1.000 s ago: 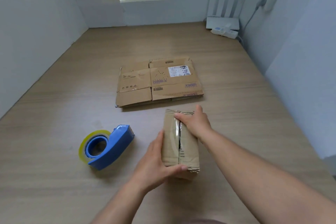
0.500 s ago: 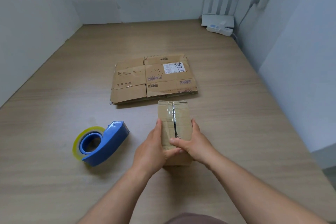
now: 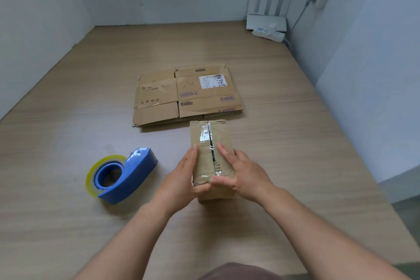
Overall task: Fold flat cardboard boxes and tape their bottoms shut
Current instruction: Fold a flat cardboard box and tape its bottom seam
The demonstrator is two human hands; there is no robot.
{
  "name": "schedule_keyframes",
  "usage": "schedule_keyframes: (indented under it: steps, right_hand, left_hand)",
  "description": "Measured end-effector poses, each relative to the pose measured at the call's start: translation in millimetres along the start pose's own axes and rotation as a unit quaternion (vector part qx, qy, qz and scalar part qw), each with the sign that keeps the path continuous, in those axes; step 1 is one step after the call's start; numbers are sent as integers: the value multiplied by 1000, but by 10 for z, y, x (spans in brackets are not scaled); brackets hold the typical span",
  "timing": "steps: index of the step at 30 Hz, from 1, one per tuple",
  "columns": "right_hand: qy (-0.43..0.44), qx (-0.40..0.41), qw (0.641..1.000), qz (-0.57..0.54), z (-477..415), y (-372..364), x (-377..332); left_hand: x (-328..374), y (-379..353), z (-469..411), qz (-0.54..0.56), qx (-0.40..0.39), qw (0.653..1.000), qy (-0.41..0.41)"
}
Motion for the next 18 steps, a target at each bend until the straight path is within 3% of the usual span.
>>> schedule_keyframes:
  steps: [6, 12, 15, 18]
  right_hand:
    - [50, -19, 997, 63, -55, 19, 6]
    - [62, -20, 998, 23, -179, 36, 42]
    - [55, -21, 998, 21, -233, 54, 41]
    - [51, -23, 998, 22, -261, 44, 38]
  left_hand:
    - [-74, 31, -26, 32, 11, 999, 0]
    - [-236, 133, -42, 95, -31, 995, -16]
    - [-461, 280, 55, 108, 116, 987, 33]
    - [-733, 418, 124, 1, 274, 951, 141]
Point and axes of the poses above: each hand's wrist, its own z-axis away from the middle knuckle, its own y-axis out of the back of the hand, x = y × z, the point moved 2 cm from there along -z, towards the middle knuckle, and after that the axes turned 3 degrees about -z, right-handed, at the moved point
